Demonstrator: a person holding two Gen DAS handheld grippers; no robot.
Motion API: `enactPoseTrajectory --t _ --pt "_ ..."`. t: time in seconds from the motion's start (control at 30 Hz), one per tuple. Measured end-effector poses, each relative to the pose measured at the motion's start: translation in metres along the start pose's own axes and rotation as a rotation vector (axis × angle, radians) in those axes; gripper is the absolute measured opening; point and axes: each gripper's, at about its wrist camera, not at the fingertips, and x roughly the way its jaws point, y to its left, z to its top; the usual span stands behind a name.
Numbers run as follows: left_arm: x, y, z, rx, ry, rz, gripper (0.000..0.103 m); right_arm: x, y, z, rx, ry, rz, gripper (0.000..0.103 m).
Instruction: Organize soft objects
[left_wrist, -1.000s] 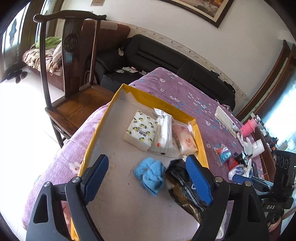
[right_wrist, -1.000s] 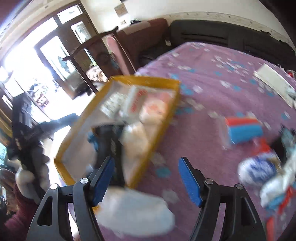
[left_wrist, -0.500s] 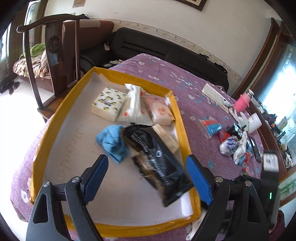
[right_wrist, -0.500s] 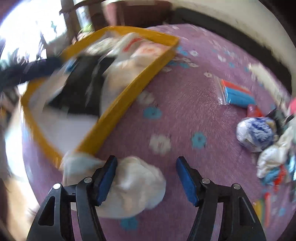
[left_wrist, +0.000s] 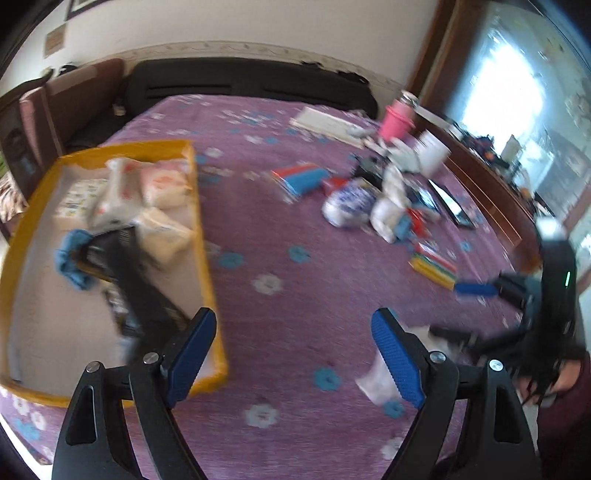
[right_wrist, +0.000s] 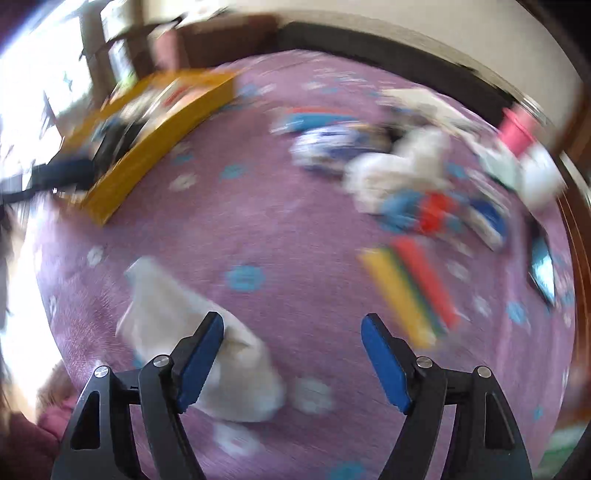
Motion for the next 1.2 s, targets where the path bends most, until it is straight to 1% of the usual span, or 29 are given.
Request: enactPoseTrajectory --t 0.1,0.17,0.2,0.27,0.3,0.37,0.47,0.53,0.6,0.7,0.83,0.9,1.0,1.07,1.1,1.13,1.17,1.2 --pt "0.017 -0.023 -0.009 0.020 0.042 -0.043 0.085 -0.019 -0.055 -0.010 0.153 -0.060 -0.036 0.084" --pt "0.024 -0.033 -0.012 0.035 0.056 -0.055 0.085 -0.025 -0.081 -0.015 0.238 -0.083 -0.039 0.085" --pt "0.028 -0.040 -0.014 0.050 0.063 -0.059 0.085 -0.024 -0.098 -0.017 0.288 -0.093 -0.035 0.085" --pt "0.034 -0.051 -0.016 0.079 0.073 -0.052 0.085 -0.021 -0.118 -0.018 0.345 -0.096 -0.029 0.085" --pt "0.038 -0.057 -0.018 0.101 0.084 -0.040 0.085 -0.019 -0.124 -0.018 0.354 -0.099 -0.017 0.085" --pt "0.045 -0.064 -0.021 0.126 0.098 -0.040 0.085 -0.016 -0.125 -0.017 0.341 -0.101 0.005 0.085" --pt "0.051 -0.075 -0.024 0.186 0.102 -0.076 0.085 -0.005 -0.112 -0.006 0.270 -0.098 0.055 0.085" --pt "0.055 -0.086 -0.025 0.278 0.086 -0.075 0.085 0.007 -0.105 0.001 0.224 -0.083 0.073 0.087" --pt "0.060 -0.094 -0.026 0.367 0.079 -0.062 0.086 0.022 -0.093 0.010 0.163 -0.044 0.082 0.088" --pt "0.070 -0.103 -0.021 0.447 0.102 -0.051 0.086 0.040 -0.076 0.016 0.090 0.009 0.062 0.088" --pt "0.080 -0.118 -0.019 0.505 0.110 -0.069 0.092 0.046 -0.064 0.016 0.063 0.013 0.056 0.088" --pt "0.086 -0.128 -0.017 0.513 0.118 -0.100 0.092 0.045 -0.062 0.014 0.065 0.012 0.064 0.088" --pt "0.092 -0.142 -0.020 0.531 0.135 -0.132 0.092 0.044 -0.057 0.011 0.051 0.019 0.048 0.088" --pt "0.096 -0.156 -0.026 0.572 0.152 -0.131 0.092 0.044 -0.056 0.010 0.047 0.020 0.030 0.088" --pt "0.099 -0.165 -0.031 0.609 0.163 -0.104 0.093 0.044 -0.056 0.009 0.049 0.020 0.021 0.087" --pt "0.098 -0.169 -0.034 0.622 0.149 -0.086 0.093 0.044 -0.058 0.009 0.054 0.018 0.014 0.085" --pt "0.096 -0.172 -0.034 0.621 0.133 -0.076 0.093 0.043 -0.059 0.009 0.062 0.014 0.006 0.079" --pt "0.095 -0.172 -0.033 0.597 0.135 -0.083 0.086 0.042 -0.061 0.010 0.072 0.009 0.004 0.067"
